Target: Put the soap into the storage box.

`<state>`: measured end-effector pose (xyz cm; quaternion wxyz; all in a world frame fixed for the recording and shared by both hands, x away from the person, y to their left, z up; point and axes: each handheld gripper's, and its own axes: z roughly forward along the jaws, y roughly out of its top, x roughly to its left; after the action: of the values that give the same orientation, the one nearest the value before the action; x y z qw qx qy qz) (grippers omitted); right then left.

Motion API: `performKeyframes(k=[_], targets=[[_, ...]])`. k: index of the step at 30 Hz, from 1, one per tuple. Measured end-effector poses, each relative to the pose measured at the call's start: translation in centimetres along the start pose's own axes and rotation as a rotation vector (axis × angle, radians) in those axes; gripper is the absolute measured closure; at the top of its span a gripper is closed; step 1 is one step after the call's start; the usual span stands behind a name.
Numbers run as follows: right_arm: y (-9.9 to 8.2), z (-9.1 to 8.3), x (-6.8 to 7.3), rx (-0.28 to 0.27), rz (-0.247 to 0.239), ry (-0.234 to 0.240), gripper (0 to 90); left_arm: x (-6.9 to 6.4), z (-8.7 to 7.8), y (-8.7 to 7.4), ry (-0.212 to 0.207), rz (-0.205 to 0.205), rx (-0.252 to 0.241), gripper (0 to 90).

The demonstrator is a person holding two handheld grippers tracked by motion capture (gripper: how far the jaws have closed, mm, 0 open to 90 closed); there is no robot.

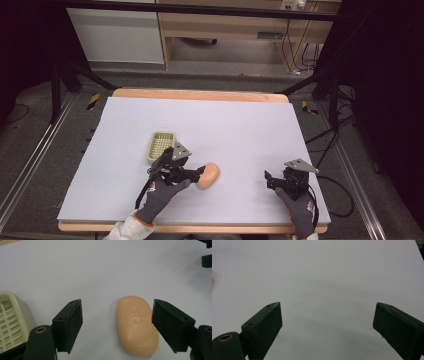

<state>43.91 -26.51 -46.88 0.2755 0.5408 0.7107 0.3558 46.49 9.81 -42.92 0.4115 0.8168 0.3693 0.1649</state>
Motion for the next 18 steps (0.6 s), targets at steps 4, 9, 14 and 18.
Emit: performKeyframes(k=[4,9,14,18], targets=[[0.0,0.0,0.0,0.002,0.008,0.004,9.0,-0.3,0.4,-0.1,0.0,0.008,0.011,23.4],[0.0,0.0,0.0,0.001,0.006,0.001,9.0,-0.6,0.9,-0.1,-0.008,0.018,0.024,22.9],[0.0,0.0,0.0,0.003,0.008,0.003,9.0,-0.9,1.5,-0.1,-0.017,0.02,0.039,22.2],[0.0,0.0,0.0,0.003,0.008,0.003,9.0,-1.2,1.9,-0.1,-0.021,0.026,0.047,22.0]])
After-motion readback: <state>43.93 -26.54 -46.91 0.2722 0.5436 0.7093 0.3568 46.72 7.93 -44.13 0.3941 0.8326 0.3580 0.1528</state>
